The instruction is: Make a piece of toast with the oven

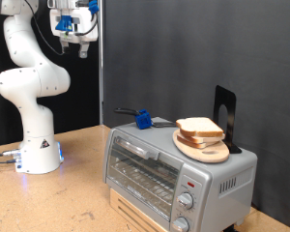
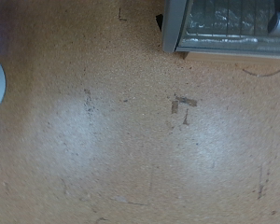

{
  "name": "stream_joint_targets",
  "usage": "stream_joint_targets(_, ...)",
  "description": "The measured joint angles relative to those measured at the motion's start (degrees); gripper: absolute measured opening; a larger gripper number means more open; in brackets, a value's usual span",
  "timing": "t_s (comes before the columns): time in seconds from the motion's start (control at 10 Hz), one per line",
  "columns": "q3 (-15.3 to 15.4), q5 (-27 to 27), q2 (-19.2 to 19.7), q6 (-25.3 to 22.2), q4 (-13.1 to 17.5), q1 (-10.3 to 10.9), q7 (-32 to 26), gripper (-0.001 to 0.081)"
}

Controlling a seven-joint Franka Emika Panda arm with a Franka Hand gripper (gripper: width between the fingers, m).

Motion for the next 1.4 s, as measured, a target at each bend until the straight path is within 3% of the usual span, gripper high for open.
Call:
stream_joint_targets(0.2,-0.5,-2.6,0.1,3.0,0.0,1.6,-12.7,0.0808)
stream_joint_targets(0.5,-1.2,-11.3,3.8,16.0,-1.4,2.0,-26.9,0.0808)
stream_joint_targets(0.6,-1.3,-9.4,3.5,15.4,-1.4,2.1,-26.7,0.0808)
stream_joint_targets(0.7,-2.5,-6.5,2.9,16.4,-1.7,3.3,-32.1,0.0808)
stream_joint_targets(0.9,-6.6,-2.6,1.5,19.4,-2.5,7.7,-45.4,0.0808)
stream_joint_targets(1.2,-11.2,-1.1,3.7,31.6,-6.0,13.8,-63.1,0.0808)
stream_joint_targets(1.3,-11.1,-1.1,3.6,30.6,-5.8,13.4,-60.9,0.0808)
stream_joint_targets(1.4,-12.2,1.9,3.2,27.9,-5.2,14.6,-65.0,0.0808)
